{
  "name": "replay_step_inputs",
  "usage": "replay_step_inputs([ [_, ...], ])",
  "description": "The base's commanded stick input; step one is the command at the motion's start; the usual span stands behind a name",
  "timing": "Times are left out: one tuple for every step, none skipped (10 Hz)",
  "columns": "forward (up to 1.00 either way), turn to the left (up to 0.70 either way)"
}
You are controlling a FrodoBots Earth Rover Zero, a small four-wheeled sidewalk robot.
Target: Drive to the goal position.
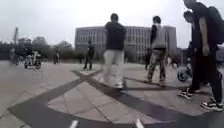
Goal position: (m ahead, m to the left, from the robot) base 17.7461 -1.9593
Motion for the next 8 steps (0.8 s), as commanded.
replay_step_inputs([
  [0.85,-0.02],
  [0.85,-0.02],
  [0.85,-0.02],
  [0.85,-0.02],
  [0.85,-0.02],
  [0.85,-0.02],
  [0.85,-0.02],
  [0.85,-0.02],
])
